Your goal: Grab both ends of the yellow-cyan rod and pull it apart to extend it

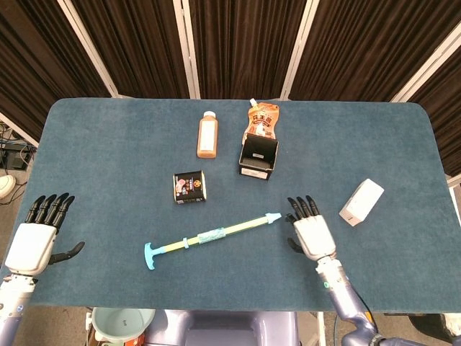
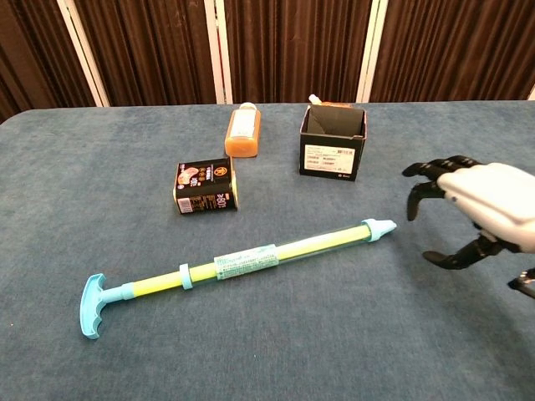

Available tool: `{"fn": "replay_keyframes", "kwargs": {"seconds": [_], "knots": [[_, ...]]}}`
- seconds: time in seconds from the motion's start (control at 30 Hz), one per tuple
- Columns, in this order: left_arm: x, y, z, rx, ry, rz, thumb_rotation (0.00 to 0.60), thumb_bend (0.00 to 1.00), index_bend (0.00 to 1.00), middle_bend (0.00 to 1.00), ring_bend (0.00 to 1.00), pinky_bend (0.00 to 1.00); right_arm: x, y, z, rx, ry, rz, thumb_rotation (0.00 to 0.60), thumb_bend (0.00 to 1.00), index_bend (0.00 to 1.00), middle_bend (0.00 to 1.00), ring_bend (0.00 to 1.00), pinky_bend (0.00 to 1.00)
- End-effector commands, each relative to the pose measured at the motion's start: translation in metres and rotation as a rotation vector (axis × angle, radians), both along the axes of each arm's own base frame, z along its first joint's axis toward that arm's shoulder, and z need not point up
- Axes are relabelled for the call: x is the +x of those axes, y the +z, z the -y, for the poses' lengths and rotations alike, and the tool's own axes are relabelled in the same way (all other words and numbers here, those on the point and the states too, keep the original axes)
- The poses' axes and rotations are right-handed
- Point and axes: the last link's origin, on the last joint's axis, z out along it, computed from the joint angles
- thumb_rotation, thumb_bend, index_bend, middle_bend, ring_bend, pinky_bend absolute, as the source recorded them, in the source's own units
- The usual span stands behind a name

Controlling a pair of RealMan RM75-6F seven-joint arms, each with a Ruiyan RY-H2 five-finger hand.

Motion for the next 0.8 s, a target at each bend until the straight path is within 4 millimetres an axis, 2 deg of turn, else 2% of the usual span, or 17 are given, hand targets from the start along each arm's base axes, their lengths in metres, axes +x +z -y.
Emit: {"fn": "replay_keyframes", "kwargs": {"seconds": [0.03, 0.2, 0.5, 0.8], "knots": [[0.0, -0.001, 0.0, -0.006, 0.005, -0.003, 0.6, 0.19, 0.0, 0.05, 0.05, 0.07, 0.013, -0.012, 0.004, 0.022, 0.007, -0.006, 0.6, 0.32, 0.38, 0.11, 0.09, 0.06], [-0.001, -0.002, -0.001, -0.014, 0.014, -0.008, 0.6, 0.18, 0.0, 0.05, 0.05, 0.07, 0.029, -0.027, 0.012, 0.036, 0.014, -0.02, 0.6, 0.32, 0.36, 0.11, 0.09, 0.06], [-0.003, -0.001, -0.006, -0.02, 0.031, -0.003, 0.6, 0.18, 0.0, 0.05, 0.05, 0.07, 0.046, -0.037, 0.025, 0.041, 0.006, -0.034, 0.6, 0.32, 0.36, 0.11, 0.09, 0.07], [-0.005, -0.002, -0.014, -0.035, 0.045, -0.001, 0.6, 0.18, 0.0, 0.05, 0.05, 0.07, 0.044, -0.047, 0.033, 0.057, -0.012, -0.066, 0.6, 0.33, 0.36, 0.11, 0.09, 0.06]]}}
